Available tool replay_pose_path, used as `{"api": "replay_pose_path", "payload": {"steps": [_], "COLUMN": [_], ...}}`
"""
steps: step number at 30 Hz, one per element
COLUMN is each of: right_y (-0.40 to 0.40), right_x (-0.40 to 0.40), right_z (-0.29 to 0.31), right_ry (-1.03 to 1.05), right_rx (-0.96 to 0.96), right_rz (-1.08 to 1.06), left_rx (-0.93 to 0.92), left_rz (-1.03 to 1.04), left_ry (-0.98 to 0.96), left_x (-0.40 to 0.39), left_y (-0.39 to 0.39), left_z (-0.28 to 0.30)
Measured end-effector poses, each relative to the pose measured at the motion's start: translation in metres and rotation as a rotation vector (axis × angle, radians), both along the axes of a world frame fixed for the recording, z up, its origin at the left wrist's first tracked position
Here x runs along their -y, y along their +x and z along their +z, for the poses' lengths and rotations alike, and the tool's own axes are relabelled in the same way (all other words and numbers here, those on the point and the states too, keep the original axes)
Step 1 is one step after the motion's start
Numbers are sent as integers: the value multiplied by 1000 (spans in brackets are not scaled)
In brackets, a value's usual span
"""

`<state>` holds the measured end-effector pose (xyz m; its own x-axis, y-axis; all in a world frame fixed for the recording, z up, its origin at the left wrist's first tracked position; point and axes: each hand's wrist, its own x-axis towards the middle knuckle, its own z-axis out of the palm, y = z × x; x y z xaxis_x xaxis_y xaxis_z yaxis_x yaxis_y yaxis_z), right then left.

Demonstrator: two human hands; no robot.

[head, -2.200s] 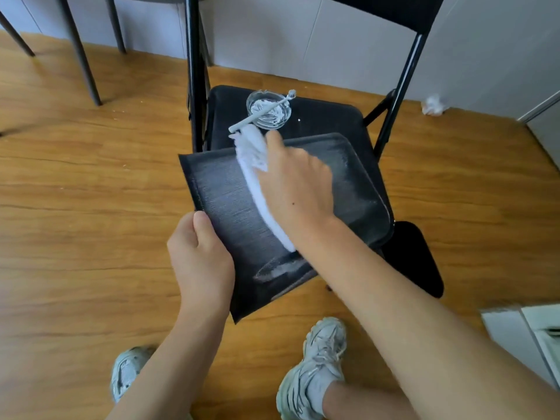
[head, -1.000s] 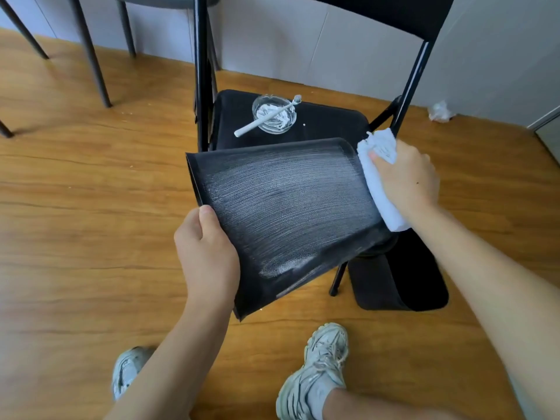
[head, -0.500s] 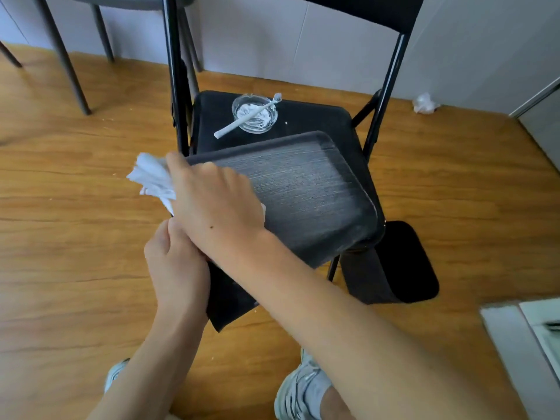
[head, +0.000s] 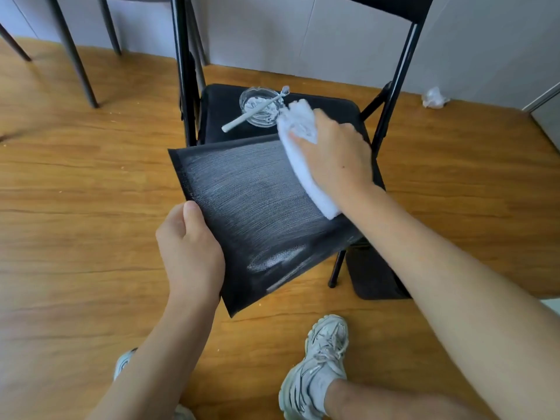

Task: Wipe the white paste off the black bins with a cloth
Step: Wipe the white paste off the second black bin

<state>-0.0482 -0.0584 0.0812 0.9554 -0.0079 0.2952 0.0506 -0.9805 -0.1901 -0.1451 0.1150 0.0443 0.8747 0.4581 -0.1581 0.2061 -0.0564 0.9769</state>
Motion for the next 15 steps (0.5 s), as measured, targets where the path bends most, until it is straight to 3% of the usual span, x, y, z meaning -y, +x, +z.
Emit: {"api": "replay_pose_path", "payload": {"steps": [15], "right_y": [-49], "right_x": [90], "right_z": [-8], "right_ry": [96], "right_rx": [-21], "right_rz": [-342], "left_rx": [-32], "left_rz": [-30], "left_ry": [-220], "left_x": [-3], "left_y": [9], "left_z": [3]}}
